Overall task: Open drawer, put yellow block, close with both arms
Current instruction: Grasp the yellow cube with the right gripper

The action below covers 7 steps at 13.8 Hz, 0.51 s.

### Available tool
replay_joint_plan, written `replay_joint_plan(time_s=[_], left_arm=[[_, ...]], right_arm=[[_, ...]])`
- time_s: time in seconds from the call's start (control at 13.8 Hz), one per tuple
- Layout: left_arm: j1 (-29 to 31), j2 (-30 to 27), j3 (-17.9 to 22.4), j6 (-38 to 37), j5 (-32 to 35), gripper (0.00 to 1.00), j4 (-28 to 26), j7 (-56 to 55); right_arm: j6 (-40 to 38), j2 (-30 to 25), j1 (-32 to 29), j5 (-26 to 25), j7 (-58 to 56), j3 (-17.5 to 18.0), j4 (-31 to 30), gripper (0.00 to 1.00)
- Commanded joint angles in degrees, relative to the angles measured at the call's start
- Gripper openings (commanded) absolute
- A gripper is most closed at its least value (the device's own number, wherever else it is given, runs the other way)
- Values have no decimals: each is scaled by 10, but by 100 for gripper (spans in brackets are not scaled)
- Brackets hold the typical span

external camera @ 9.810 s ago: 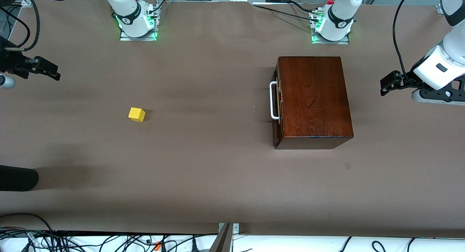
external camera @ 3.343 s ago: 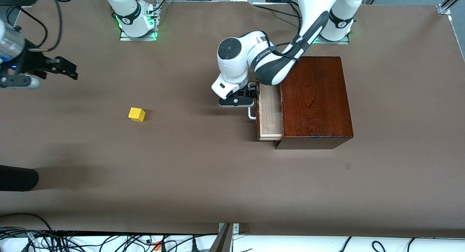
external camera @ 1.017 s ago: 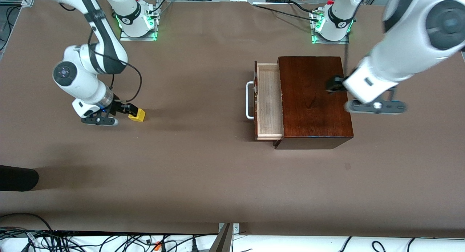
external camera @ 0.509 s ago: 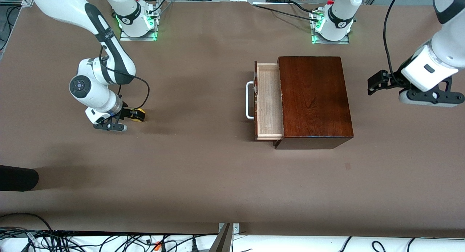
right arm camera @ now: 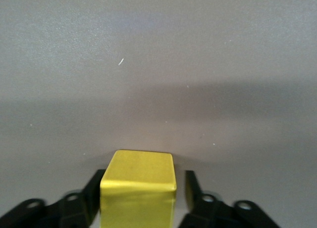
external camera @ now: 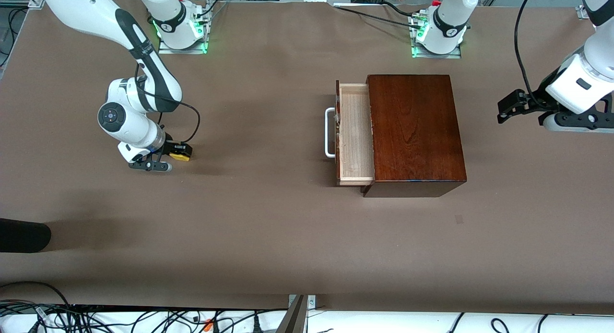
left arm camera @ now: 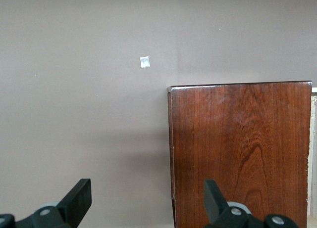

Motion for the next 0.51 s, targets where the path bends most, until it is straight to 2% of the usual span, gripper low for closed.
replay_joint_plan(time_s=[0.0, 0.07, 0.22, 0.44], left_arm=[[-1, -7, -1, -6, -6, 100, 0, 13], [-1, -7, -2, -7, -5, 100, 0, 13], [-1, -7, -2, -7, -5, 100, 0, 13], [-4, -6, -5, -5, -5, 100, 2, 13]], right_arm=[[1, -13, -4, 11, 1, 5, -2, 9], [-7, -28, -4, 11, -4, 6, 1, 9], [-73, -78, -4, 9, -8, 7, 24, 9], [-230, -148, -3, 8, -9, 9, 97, 9]])
